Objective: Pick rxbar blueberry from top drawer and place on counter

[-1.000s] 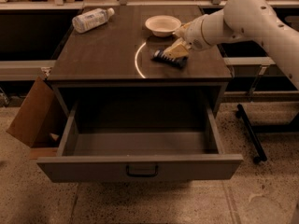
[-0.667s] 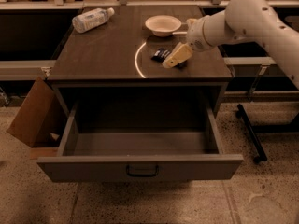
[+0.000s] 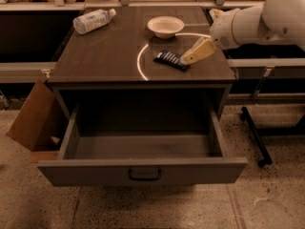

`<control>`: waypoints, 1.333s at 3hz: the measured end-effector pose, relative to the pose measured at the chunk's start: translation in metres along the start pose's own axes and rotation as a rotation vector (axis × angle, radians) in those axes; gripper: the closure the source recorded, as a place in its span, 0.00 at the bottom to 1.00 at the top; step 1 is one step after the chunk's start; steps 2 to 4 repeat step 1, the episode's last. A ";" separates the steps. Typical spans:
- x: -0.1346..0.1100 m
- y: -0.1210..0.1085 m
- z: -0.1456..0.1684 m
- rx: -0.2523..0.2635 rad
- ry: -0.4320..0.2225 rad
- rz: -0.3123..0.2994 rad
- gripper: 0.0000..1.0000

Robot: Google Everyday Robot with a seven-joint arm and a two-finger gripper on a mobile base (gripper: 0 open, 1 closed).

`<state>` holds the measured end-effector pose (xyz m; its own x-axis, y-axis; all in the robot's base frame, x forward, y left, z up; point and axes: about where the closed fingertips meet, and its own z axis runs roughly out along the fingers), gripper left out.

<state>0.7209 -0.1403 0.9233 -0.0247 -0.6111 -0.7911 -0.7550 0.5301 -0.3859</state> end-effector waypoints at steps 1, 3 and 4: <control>-0.015 -0.007 -0.041 0.065 -0.045 -0.026 0.00; -0.015 -0.007 -0.041 0.065 -0.045 -0.026 0.00; -0.015 -0.007 -0.041 0.065 -0.045 -0.026 0.00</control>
Offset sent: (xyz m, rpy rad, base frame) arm 0.0000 0.0000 0.0000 0.0000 0.0000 0.0000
